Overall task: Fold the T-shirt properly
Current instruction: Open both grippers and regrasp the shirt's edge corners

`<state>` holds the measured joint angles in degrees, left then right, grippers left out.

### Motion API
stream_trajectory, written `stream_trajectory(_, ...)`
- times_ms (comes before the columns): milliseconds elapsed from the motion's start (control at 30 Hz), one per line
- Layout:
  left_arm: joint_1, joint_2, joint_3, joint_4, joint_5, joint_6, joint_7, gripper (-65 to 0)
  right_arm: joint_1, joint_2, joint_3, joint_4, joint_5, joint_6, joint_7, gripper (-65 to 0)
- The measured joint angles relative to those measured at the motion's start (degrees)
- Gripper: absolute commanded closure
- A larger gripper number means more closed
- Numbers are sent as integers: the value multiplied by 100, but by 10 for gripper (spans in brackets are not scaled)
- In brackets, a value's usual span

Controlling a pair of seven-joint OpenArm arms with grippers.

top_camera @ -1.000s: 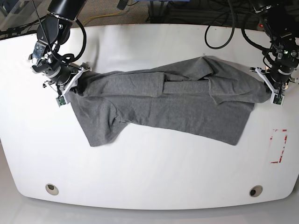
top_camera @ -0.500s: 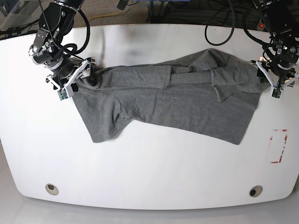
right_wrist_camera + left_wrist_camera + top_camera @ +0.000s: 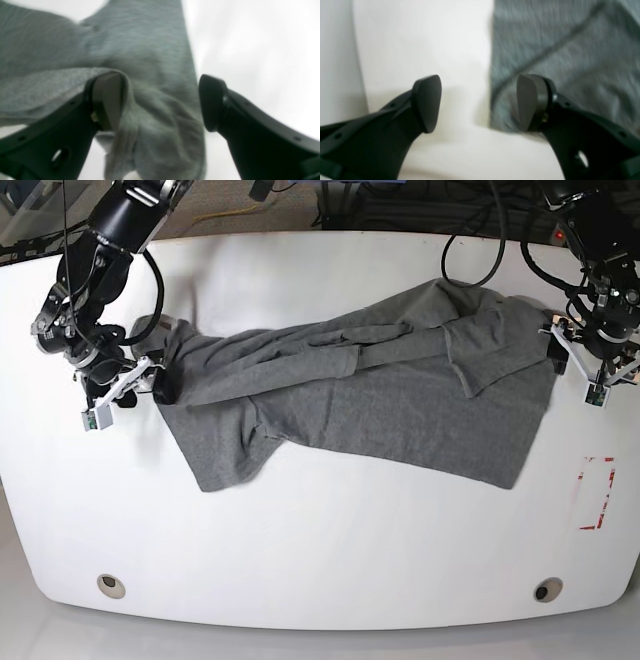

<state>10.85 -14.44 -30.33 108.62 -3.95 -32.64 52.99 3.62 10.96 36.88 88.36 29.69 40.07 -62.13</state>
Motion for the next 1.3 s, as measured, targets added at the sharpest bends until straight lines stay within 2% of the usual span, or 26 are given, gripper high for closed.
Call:
stream_trajectory(167,-249,24,4,2,4,-22,33,-439,527,289,31,-944,17,-59,-7,-452)
stream_trajectory(333,-321,2,11,15,4,-22,-9,-439,621,575,22,-1005,640,-44,-367,-452)
stream_trajectory(467,-315,4,31,11,7,-20,11,-439,634,728,15,-1141,610,-46,-232,-452)
stream_trajectory(533,-365,13,42,11,4,-20,13,-439,748,710,-26,-1346,356,-44,20,-452)
stream_trajectory(633,-437,0,79,2,7,-20,11,-439,1034,671,-164,-1784,-138,-50,48,-452)
stream_trajectory(833,-584,11,232,-20,46,-22,63,-442,1270,538,-168,-2262,-592,-22,601,-452)
stream_trajectory(967,-778,4,232,-22,28,-22,-7,-443,1344,455,-170,-2743,-973,-26,767,-452)
stream_trajectory(1067,-785,4,232,-24,31,-22,7,-444,1360,409,-166,-2879,-979,-17,1012,-452)
stream_trajectory(1300,-1010,7,245,-46,48,-20,24,-446,1375,155,-258,-2865,-944,-20,1106,-449)
